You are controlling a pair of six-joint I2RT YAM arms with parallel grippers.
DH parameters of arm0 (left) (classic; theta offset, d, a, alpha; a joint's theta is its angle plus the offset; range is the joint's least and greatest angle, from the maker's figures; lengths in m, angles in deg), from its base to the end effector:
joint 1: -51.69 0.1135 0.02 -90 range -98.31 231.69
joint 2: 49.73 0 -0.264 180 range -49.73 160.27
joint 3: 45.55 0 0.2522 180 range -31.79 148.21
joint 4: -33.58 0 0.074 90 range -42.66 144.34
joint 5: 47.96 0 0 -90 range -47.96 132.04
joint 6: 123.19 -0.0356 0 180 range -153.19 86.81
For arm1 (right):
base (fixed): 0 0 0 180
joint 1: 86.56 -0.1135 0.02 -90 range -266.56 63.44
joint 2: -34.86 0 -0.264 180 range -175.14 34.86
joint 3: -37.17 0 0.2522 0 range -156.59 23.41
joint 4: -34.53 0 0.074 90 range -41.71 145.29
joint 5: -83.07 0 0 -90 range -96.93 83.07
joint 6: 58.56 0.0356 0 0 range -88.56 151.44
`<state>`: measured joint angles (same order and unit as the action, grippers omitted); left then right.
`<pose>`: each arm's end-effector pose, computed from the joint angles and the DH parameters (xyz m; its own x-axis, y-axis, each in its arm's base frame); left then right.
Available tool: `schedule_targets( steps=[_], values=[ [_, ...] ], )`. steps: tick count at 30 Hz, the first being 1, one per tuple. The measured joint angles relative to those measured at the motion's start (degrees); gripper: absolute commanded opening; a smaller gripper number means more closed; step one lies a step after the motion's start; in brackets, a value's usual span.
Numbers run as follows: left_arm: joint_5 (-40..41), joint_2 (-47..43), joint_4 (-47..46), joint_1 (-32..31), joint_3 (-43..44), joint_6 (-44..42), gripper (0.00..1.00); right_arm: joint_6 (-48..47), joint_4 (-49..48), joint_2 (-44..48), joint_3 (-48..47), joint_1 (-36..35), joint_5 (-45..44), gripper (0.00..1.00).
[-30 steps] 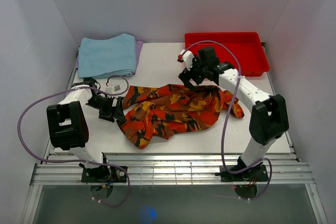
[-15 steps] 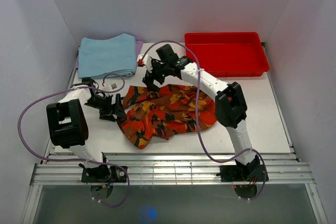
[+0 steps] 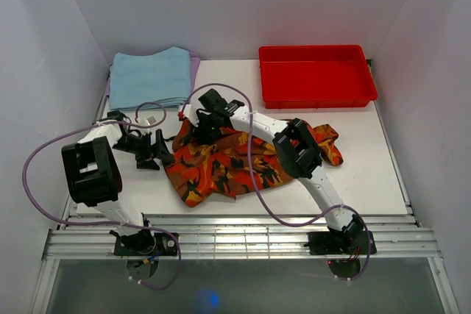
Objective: Fold and stack the trousers
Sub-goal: Flatten the trousers out
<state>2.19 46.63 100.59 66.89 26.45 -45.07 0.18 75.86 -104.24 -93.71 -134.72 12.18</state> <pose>0.2729 0.0505 0.1705 -0.9886 -0.1048 -0.1085 -0.0128 0.7750 -0.6318 0.3509 0.4093 0.1684 0.0049 -0.7296 -0.6839 -0.9863 0.1093 -0.1237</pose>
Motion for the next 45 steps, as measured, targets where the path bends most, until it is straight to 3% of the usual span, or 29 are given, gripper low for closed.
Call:
schedule_targets(
  steps=[3, 5, 9, 11, 12, 13, 14, 16, 24, 26, 27, 29, 30, 33, 40, 44, 45],
  values=[
    [-0.3, 1.7, -0.5, 0.0, 0.0, 0.1, 0.85, 0.8, -1.3, 0.0, 0.0, 0.3, -1.7, 0.33],
    [-0.9, 3.4, -1.1, 0.0, 0.0, 0.6, 0.81, 1.5, -2.0, 0.2, 0.0, 0.6, -2.3, 0.32],
    [-2.9, 6.3, -2.7, 0.0, -0.2, 2.3, 0.58, 2.9, -2.3, 1.9, 0.0, 0.9, -2.8, 0.34],
    [-3.1, 7.4, -3.6, 0.0, -0.2, 3.7, 0.40, 3.7, -2.4, 3.3, 0.0, 1.0, -3.0, 0.35],
    [-3.0, 7.8, -4.0, 0.0, -0.2, 4.0, 0.33, 3.8, -2.4, 3.9, 0.0, 1.1, -3.0, 0.27],
    [-3.0, 8.2, -4.5, 0.0, -0.2, 4.4, 0.12, 3.8, -2.5, 4.8, 0.0, 1.2, -3.0, 0.20],
    [-3.0, 8.3, -4.9, 0.0, -0.2, 4.5, 0.00, 4.0, -2.6, 5.4, 0.0, 1.2, -3.0, 0.14],
    [-3.0, 8.4, -5.6, 0.0, -0.2, 5.4, 0.00, 4.0, -2.8, 6.4, 0.0, 1.2, -3.3, 0.08],
    [-1.7, 8.4, -7.0, 2.4, 1.6, 6.5, 0.00, 4.6, -3.3, 11.2, 2.7, 4.0, -5.0, 0.08],
    [-0.9, 8.4, -6.9, 4.2, 2.0, 5.7, 0.00, 5.1, -3.2, 13.3, 3.9, 6.4, -4.9, 0.21],
    [-0.4, 8.4, -6.8, 4.8, 2.1, 5.2, 0.00, 5.2, -3.1, 14.4, 4.3, 7.7, -4.8, 0.38],
    [0.5, 8.4, -6.7, 5.6, 2.2, 4.3, 0.00, 5.0, -2.8, 15.8, 4.3, 9.8, -4.9, 0.58],
    [0.9, 8.4, -6.7, 6.0, 2.2, 3.9, 0.00, 5.0, -2.5, 16.2, 4.0, 10.8, -4.9, 0.73],
    [1.3, 8.4, -6.5, 6.1, 2.2, 3.5, 0.00, 4.4, -2.0, 15.7, 3.2, 11.0, -4.7, 0.84],
    [1.9, 8.5, -5.9, 6.1, 2.2, 2.7, 0.00, 2.1, -1.8, 6.4, -1.4, 3.8, -4.4, 0.84],
    [2.1, 8.5, -5.6, 6.1, 2.2, 2.7, 0.00, 0.8, -2.3, 0.4, -3.0, 0.9, -6.2, 0.67],
    [2.2, 8.5, -5.5, 6.1, 2.2, 2.7, 0.00, 0.2, -2.5, -1.1, -3.4, 0.6, -7.0, 0.59]
  ],
)
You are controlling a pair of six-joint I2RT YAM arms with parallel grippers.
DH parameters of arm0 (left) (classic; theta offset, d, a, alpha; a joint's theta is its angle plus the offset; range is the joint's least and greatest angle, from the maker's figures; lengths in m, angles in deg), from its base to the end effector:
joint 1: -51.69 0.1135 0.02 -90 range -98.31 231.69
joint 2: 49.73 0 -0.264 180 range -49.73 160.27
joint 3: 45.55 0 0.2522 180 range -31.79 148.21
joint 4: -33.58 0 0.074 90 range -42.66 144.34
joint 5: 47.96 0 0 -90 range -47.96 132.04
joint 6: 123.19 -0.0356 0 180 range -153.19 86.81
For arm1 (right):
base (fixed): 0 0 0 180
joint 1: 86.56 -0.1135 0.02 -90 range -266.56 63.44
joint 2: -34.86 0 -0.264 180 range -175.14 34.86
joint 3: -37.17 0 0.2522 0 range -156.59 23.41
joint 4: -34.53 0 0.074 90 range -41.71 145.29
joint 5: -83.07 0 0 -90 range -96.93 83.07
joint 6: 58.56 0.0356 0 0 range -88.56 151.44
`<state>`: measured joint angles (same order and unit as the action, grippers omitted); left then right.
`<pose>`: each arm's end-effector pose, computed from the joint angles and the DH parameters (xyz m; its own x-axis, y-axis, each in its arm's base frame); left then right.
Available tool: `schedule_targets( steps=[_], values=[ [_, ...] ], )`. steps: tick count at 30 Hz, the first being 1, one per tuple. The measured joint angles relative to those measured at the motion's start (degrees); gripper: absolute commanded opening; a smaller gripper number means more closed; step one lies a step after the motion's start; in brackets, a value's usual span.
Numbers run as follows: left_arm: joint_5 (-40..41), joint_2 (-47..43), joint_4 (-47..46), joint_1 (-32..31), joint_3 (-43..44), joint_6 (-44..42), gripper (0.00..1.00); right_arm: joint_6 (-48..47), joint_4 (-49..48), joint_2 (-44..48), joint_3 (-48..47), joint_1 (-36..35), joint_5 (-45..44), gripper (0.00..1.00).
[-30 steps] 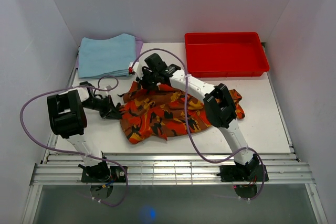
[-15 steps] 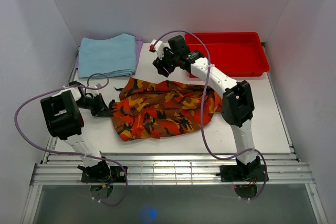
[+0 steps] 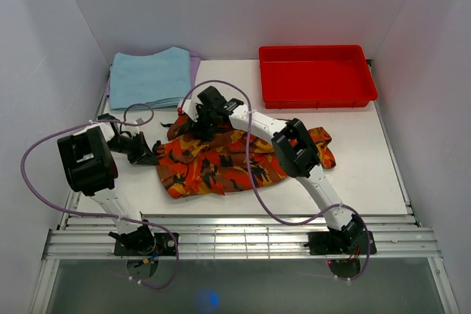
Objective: Fold and stack the trousers
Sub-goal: Flatten the trousers out
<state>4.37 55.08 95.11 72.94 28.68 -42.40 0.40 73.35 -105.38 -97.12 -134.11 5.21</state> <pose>0.2883 0.0888 0.1383 -0.9686 -0.2408 -0.0614 -0.1548 0.7781 -0.6087 0.3664 0.4116 0.1796 0.0166 -0.7287 -0.6847 -0.9495 0.2030 -0.2392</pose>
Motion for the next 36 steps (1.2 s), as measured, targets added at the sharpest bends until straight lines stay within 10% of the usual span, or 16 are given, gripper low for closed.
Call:
schedule_targets(
  steps=[6, 18, 28, 36],
  values=[
    [0.7, 0.0, 0.2, 0.0, 0.1, -0.5, 0.00, -3.2, -1.7, -1.3, -0.9, -0.1, -3.0, 0.09],
    [0.1, 5.1, 2.0, 1.9, 7.4, -2.8, 0.00, 0.9, 0.2, 18.6, 12.2, 3.7, 2.3, 0.08],
    [8.2, 8.9, 6.3, 6.5, 15.1, -5.6, 0.00, 3.4, 8.2, 36.9, 24.0, 25.1, -3.1, 0.08],
    [13.3, 10.3, 4.7, 11.7, 19.3, -4.1, 0.00, -8.9, 20.4, 77.5, 47.1, 66.2, -6.9, 0.08]
  ],
)
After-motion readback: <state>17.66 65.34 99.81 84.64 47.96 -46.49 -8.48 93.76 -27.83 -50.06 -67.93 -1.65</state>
